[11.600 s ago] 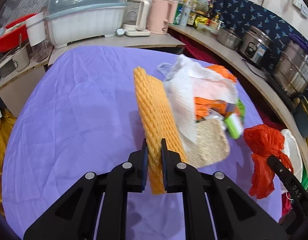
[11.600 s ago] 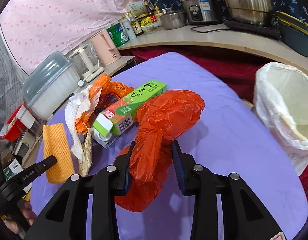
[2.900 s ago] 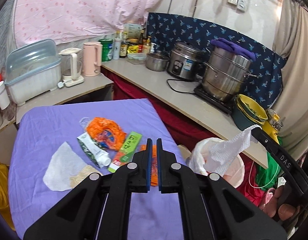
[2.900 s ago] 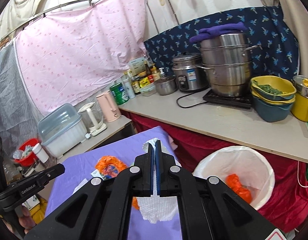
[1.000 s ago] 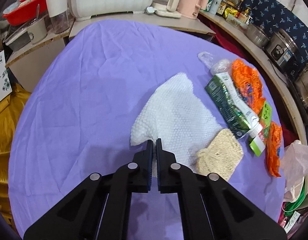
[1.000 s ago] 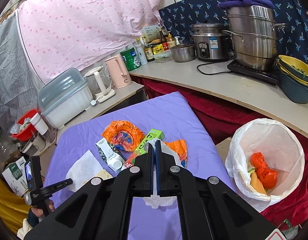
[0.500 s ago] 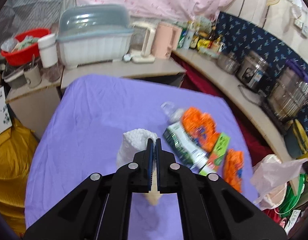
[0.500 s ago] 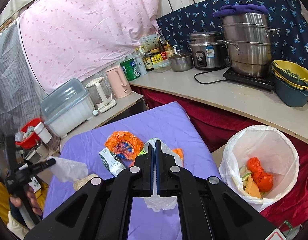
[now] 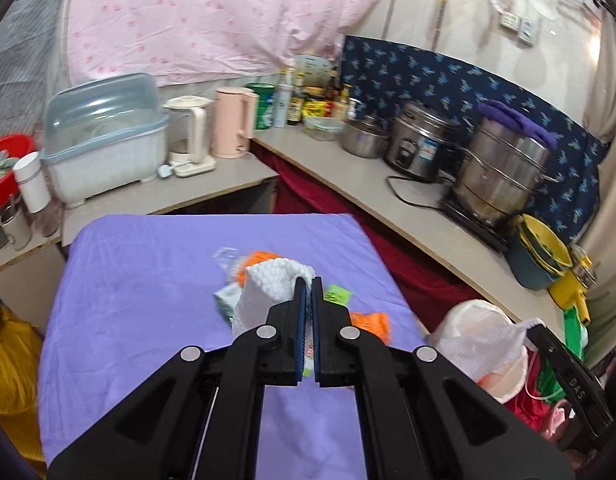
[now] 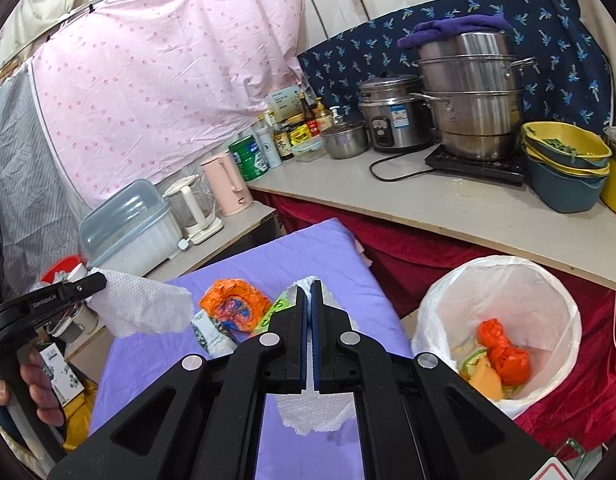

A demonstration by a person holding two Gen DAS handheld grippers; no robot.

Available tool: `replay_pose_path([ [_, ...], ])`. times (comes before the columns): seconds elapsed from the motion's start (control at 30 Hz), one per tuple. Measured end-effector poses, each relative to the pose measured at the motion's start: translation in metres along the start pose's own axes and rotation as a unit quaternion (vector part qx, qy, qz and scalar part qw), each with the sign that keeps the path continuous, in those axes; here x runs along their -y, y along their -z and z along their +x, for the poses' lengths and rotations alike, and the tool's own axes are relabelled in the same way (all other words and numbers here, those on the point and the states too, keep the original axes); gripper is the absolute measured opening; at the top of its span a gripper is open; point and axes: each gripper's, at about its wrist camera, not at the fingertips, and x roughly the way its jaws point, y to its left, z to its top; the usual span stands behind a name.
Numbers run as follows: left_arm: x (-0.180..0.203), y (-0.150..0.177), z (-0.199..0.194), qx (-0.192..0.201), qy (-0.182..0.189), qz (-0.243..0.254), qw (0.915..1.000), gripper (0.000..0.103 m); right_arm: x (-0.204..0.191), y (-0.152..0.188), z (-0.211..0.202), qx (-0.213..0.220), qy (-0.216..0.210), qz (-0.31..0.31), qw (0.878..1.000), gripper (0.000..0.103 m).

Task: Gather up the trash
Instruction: 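Carry both paper towels with both tools over the trash bin, then open both tools to drop the paper towels into the bin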

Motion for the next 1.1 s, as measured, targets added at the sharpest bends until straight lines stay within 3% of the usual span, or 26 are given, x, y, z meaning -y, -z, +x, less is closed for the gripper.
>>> replay_pose_path([
  [0.27,0.099,0.009,0.028,-0.039,0.074,0.046,0.9954,0.002,0.063,-0.015,-0.021,0.026,0.050,0.028,0.998,0.002],
  [0.63,0.237,0.036,0.081,-0.106,0.161,0.112,0.9749,0.002,0.159,-0.030,-0.029,0.036,0.105,0.076,0.991,0.002],
  [0.8,0.274,0.054,0.112,-0.141,0.168,0.132,0.9668,0.003,0.192,-0.024,-0.019,0.024,0.114,0.101,0.988,0.002],
  [1.03,0.290,0.074,0.148,-0.173,0.159,0.139,0.9619,0.003,0.214,-0.011,-0.003,0.007,0.124,0.118,0.985,0.003],
  [1.1,0.290,0.075,0.152,-0.174,0.158,0.137,0.9621,0.012,0.216,-0.008,-0.001,0.006,0.125,0.121,0.985,0.005],
])
